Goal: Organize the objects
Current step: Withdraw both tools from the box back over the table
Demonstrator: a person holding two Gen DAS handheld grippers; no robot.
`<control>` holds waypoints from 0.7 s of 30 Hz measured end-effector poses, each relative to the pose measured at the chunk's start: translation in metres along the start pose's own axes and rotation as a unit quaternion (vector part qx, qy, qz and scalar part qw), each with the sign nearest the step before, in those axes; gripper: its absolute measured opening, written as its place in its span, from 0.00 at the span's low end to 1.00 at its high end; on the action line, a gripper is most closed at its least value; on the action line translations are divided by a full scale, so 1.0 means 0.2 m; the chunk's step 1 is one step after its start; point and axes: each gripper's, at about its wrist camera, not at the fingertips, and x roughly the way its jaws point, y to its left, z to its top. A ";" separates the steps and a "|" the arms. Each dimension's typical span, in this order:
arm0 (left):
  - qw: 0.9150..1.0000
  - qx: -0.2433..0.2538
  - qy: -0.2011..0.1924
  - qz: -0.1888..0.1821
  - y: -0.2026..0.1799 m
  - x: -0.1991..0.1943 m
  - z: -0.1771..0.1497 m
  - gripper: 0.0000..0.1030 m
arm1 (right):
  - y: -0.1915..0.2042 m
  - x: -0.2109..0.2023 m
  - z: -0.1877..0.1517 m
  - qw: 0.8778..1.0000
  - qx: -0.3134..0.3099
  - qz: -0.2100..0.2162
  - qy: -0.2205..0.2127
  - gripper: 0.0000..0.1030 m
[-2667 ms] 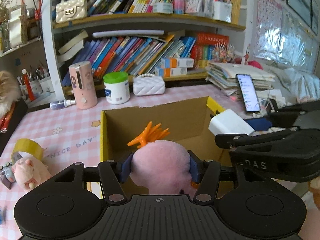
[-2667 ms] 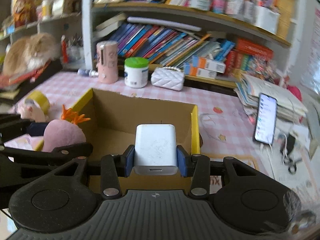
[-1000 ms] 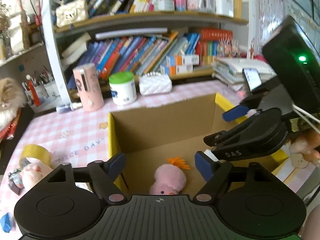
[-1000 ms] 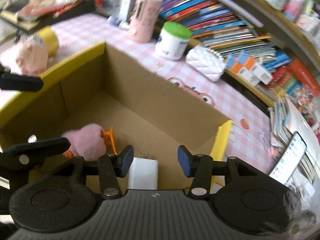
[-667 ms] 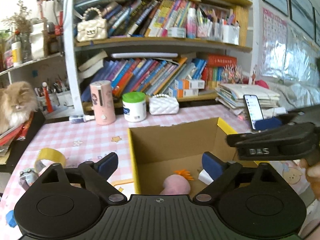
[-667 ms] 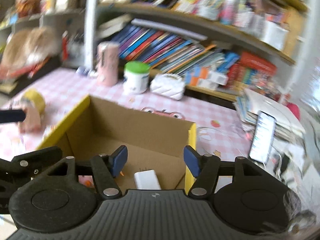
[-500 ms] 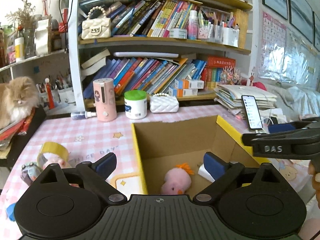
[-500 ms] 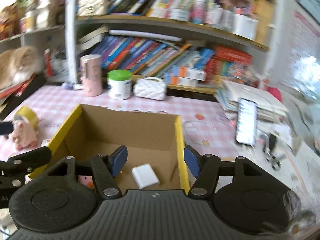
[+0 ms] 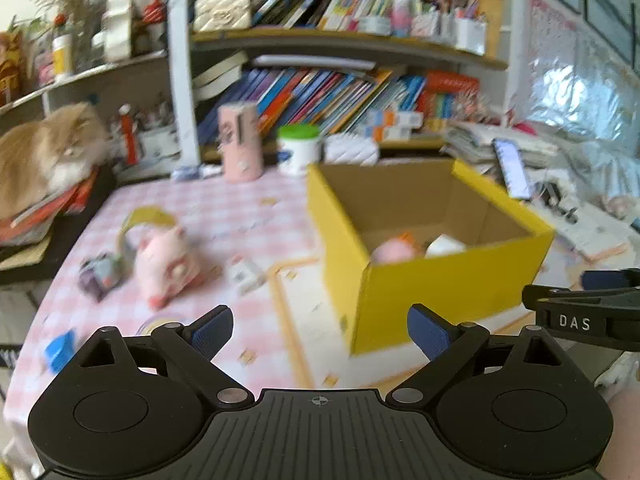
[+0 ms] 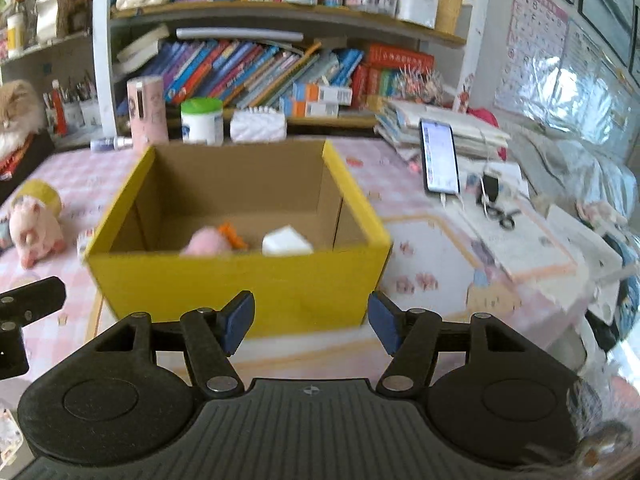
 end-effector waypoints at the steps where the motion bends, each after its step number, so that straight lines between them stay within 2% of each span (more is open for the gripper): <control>1: 1.000 -0.003 0.006 0.007 0.02 -0.01 -0.03 0.93 | 0.02 0.00 -0.03 1.000 0.001 -0.003 0.004 0.67; 7: 0.999 -0.016 0.037 0.030 0.13 -0.06 -0.15 0.93 | 0.19 -0.01 -0.18 0.999 -0.006 -0.014 0.039 0.71; 21: 0.995 -0.034 0.069 0.069 0.35 -0.21 -0.33 0.93 | 0.52 -0.12 -0.33 0.996 -0.053 0.040 0.067 0.77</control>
